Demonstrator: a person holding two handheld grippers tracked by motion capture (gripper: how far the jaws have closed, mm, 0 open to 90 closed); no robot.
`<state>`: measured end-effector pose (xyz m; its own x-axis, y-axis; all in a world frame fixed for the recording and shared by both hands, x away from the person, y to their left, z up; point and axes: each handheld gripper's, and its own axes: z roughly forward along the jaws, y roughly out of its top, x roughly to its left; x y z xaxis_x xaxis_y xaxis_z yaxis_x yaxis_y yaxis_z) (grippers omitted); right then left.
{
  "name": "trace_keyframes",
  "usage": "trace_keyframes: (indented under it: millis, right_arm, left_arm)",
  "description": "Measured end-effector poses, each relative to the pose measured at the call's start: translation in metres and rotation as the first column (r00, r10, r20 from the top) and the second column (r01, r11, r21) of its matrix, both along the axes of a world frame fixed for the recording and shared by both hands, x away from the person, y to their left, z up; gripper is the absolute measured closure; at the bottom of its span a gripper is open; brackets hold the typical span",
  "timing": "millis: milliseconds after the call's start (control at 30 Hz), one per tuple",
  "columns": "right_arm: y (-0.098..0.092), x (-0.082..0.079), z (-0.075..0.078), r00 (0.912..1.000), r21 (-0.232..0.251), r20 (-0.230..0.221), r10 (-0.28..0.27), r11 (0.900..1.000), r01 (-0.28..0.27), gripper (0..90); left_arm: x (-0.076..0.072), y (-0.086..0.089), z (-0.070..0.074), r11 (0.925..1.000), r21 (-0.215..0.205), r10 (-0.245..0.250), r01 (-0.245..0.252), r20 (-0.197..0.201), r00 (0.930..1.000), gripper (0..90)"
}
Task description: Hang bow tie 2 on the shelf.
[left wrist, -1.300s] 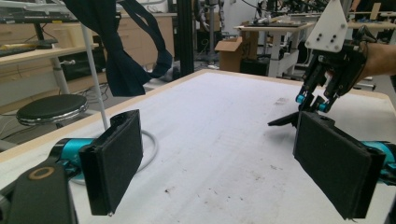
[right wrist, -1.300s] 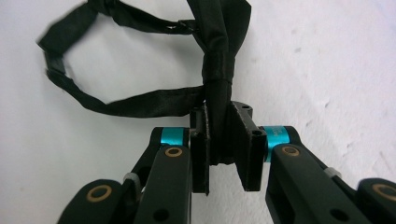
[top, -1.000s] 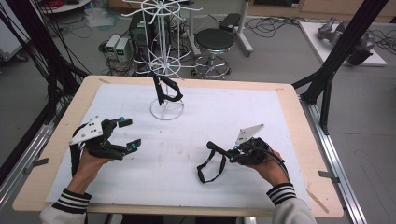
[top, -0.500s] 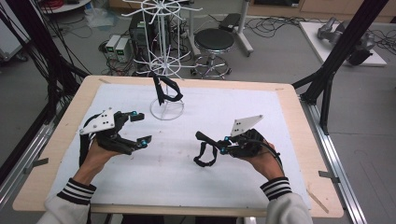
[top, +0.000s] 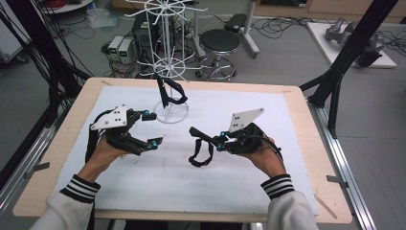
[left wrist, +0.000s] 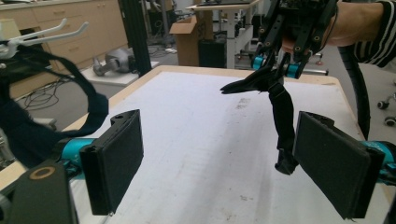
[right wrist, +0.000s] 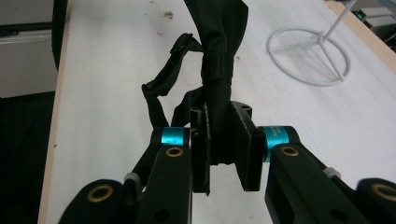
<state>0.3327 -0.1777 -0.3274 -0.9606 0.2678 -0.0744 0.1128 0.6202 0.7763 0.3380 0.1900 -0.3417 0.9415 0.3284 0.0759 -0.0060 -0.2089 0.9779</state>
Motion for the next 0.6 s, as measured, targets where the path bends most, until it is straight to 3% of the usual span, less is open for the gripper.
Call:
trace_keyframes:
  millis: [600]
  right_arm:
    - [0.017, 0.003, 0.016, 0.9975, 0.029, 0.022, 0.066, 0.997, -0.067, 78.7]
  left_arm:
    - [0.009, -0.035, 0.016, 0.9923, 0.055, -0.111, 0.111, 0.006, 0.9938, 19.5]
